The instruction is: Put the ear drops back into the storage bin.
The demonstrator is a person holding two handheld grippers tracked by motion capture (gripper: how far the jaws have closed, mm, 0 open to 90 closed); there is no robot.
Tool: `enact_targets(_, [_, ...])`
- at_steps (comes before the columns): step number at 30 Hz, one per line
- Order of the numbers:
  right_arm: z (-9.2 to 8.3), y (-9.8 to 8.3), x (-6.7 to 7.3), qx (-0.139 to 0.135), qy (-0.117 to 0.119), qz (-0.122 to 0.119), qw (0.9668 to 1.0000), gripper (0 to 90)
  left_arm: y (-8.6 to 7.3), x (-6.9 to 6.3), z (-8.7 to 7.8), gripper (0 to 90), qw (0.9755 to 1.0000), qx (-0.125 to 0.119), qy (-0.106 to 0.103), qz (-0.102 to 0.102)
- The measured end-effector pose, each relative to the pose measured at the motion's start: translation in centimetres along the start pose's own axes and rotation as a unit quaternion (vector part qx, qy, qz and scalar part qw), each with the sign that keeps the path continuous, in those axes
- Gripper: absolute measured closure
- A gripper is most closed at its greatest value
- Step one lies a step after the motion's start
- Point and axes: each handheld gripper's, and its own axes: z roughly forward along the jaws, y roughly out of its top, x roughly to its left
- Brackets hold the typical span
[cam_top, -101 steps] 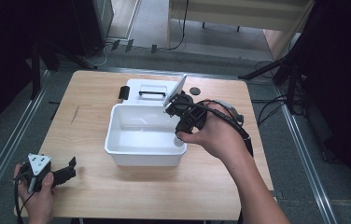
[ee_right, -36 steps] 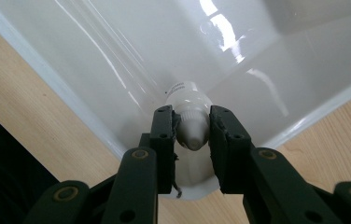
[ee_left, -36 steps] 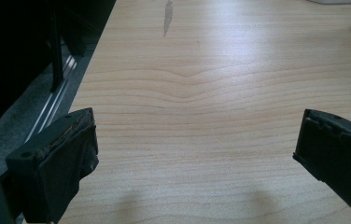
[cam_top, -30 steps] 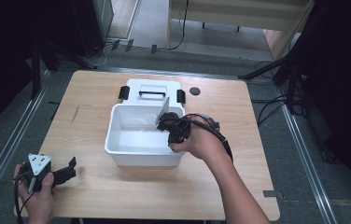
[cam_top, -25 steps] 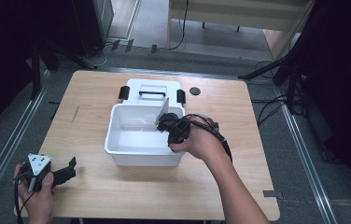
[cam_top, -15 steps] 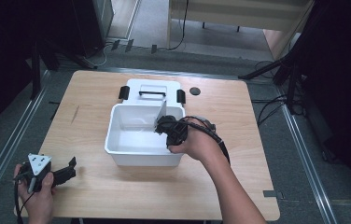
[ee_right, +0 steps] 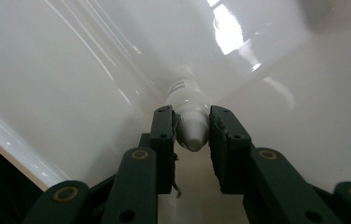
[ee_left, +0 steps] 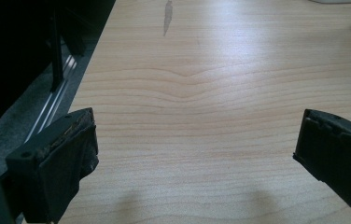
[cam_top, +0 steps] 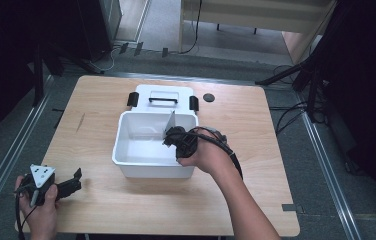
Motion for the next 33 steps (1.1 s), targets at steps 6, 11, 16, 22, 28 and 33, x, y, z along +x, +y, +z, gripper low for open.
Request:
enact_targets(6, [0.09,0.18,0.15,0.001,-0.005,-0.002,1.0000,72.5,0.00,0.00,0.01,0.0,1.0000,0.000,0.000,0.000])
enact_targets(11, [0.17,0.29,0.12,0.007,-0.009,0.000,0.9999,72.3,0.00,0.00,0.01,0.0,1.0000,0.000,0.000,0.000])
enact_targets(16, [0.22,0.33,0.15,0.008,-0.011,0.003,0.9999,72.3,0.02,0.02,-0.01,0.0,1.0000,0.002,-0.001,0.001])
enact_targets(22, [0.25,0.35,0.19,0.005,-0.015,-0.003,0.9999,72.0,0.02,0.04,0.00,0.0,1.0000,0.003,-0.001,0.000])
enact_targets(28, [0.33,0.36,0.26,-0.004,-0.024,-0.017,0.9996,72.0,0.03,0.03,0.01,0.0,1.0000,0.003,-0.002,0.000])
enact_targets(33, [0.50,0.22,-0.17,-0.013,0.004,-0.015,0.9998,72.2,0.02,0.04,0.01,0.0,1.0000,0.003,-0.002,0.001])
